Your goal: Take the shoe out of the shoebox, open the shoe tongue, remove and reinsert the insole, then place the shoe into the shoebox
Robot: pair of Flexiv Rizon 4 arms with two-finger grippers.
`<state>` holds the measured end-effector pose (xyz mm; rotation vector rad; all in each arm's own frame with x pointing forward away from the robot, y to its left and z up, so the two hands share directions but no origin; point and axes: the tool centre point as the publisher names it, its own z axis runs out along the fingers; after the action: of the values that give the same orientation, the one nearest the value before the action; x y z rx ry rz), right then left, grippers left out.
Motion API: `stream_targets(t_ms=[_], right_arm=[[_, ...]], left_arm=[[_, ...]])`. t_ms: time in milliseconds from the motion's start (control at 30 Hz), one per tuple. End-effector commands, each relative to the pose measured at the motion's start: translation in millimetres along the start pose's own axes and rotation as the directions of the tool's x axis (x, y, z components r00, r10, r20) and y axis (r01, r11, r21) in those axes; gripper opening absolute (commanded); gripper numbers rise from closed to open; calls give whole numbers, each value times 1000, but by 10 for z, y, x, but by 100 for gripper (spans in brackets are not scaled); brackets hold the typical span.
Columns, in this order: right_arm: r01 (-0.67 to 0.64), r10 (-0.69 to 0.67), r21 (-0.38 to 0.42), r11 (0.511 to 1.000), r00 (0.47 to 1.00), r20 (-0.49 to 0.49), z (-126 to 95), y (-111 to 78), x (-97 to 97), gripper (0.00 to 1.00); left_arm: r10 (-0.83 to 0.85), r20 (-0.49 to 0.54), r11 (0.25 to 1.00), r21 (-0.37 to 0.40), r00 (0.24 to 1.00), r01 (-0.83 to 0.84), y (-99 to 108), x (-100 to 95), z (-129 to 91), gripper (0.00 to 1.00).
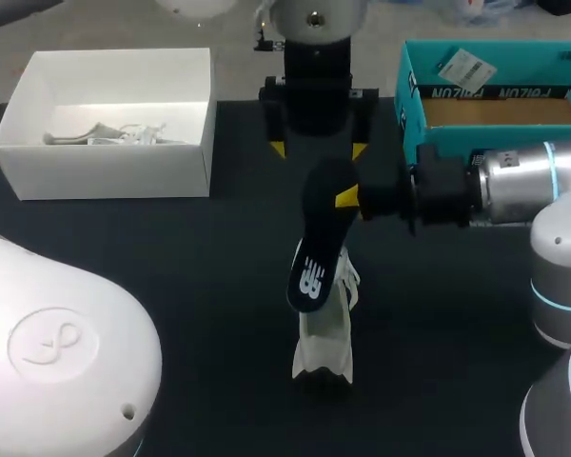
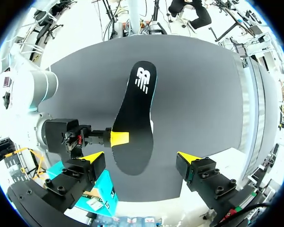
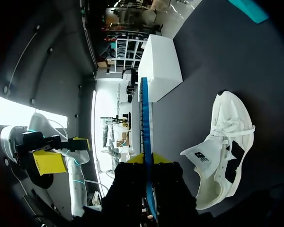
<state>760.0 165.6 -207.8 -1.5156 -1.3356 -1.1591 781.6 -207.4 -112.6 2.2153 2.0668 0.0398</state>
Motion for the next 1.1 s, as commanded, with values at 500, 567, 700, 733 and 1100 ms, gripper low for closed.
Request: stream_targets(t_ms=[500, 567, 700, 733, 1100], right_arm=[[-8, 8, 5, 1000, 999, -40, -73, -27, 78, 0], [-7, 9, 34, 999, 999, -38, -78, -32, 74, 0], [-13, 14, 54, 998, 999, -32, -90, -14, 31, 0], [-13, 14, 52, 999, 999, -31, -96, -4, 23, 0], [-1, 1, 42, 999, 1000, 9, -143, 106, -32, 0]], left_arm=[[120, 199, 993, -33, 973, -116, -83, -23, 122, 100], [156, 216, 988, -20, 964, -155, -113, -47, 122, 100], [189, 215, 981, -5, 958, -193, -169, -94, 120, 100], [188, 206, 981, 6, 960, -193, -187, -108, 113, 100], [182, 128, 981, 37, 975, -188, -323, -154, 105, 100]])
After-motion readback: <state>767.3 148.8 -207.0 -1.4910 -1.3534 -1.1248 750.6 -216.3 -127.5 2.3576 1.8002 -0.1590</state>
